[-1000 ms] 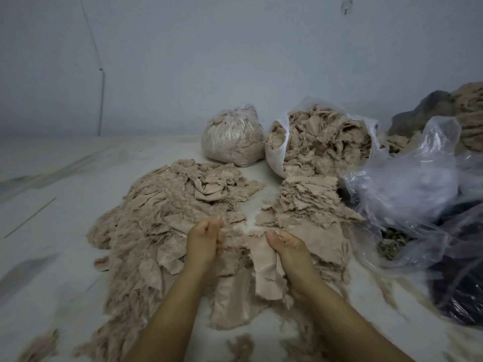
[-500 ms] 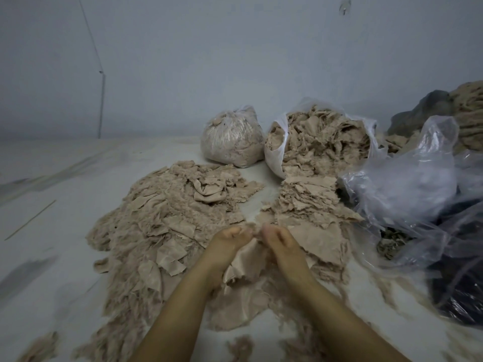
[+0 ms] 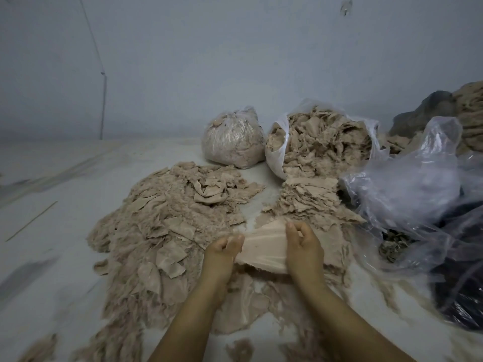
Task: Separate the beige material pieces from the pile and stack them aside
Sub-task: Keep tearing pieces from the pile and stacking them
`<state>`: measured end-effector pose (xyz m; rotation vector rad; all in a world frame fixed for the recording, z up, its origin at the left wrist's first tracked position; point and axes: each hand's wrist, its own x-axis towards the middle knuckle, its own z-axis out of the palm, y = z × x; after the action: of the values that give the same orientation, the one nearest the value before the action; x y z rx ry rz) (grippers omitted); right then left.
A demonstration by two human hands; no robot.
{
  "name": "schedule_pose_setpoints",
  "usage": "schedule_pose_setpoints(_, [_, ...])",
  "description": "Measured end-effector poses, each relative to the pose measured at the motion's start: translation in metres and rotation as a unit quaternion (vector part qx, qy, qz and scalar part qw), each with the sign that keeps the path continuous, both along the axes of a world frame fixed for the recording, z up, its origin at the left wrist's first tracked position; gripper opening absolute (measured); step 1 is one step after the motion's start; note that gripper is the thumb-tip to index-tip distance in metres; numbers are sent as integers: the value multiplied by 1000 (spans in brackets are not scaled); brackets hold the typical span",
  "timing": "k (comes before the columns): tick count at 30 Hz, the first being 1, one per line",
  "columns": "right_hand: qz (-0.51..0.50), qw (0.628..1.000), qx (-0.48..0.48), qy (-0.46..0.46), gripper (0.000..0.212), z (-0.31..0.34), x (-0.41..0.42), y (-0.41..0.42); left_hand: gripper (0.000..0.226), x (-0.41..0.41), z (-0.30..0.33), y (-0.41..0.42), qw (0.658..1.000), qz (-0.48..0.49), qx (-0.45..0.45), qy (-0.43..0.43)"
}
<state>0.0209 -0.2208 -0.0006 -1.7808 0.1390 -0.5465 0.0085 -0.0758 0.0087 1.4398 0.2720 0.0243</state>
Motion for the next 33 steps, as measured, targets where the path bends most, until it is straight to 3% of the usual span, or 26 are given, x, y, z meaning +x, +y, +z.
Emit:
schedule_pose_setpoints(4, [-32,999,-20,-22,21,4,11,-19,30,6,1,-10,997,-4,58,-42])
schedule_pose_setpoints(9, [-104,994,-30,-10,22,12,31,-54,10,21,3,-13,994,18,68,-80])
schedule_pose_setpoints(11, [-106,991,-77,25,20,14,37,-73,10,24,-3,-1,991,28,108,-69])
schedule_pose_setpoints(13, [-118,975,-179,62,17,12,36,-82,24,22,-10,12,981,16,182,-62])
schedule_pose_setpoints(15, [-134,954,-269,9,18,9,29,-76,35,19,-15,24,956,-16,289,-47])
schedule_pose_setpoints(17, [-80,937,-339,-29,13,0,22,-66,34,14,-14,33,922,-57,383,9])
schedule_pose_setpoints(19, [6,902,-429,49,20,-11,18,-58,44,9,-16,39,867,-112,478,81])
schedule_pose_setpoints(20, [31,887,-451,93,25,-14,16,-57,42,7,-19,40,843,-129,513,92])
schedule_pose_setpoints(21, [36,889,-446,93,26,-15,11,-55,31,5,-21,41,840,-129,520,83])
schedule_pose_setpoints(23, [31,923,-384,1,24,-12,0,-41,15,1,-23,42,899,-109,420,56])
schedule_pose_setpoints(26, [171,933,-318,-1,26,-8,-20,-4,32,-4,-18,39,975,-90,194,55])
schedule_pose_setpoints(28, [257,919,-290,68,35,-15,-26,17,37,-9,-11,35,984,-112,112,79])
schedule_pose_setpoints(30, [265,938,-207,80,34,-16,-25,23,37,-12,-8,36,987,-120,84,72])
schedule_pose_setpoints(33, [244,965,-81,52,30,-15,-23,19,35,-10,-12,48,995,-30,89,45])
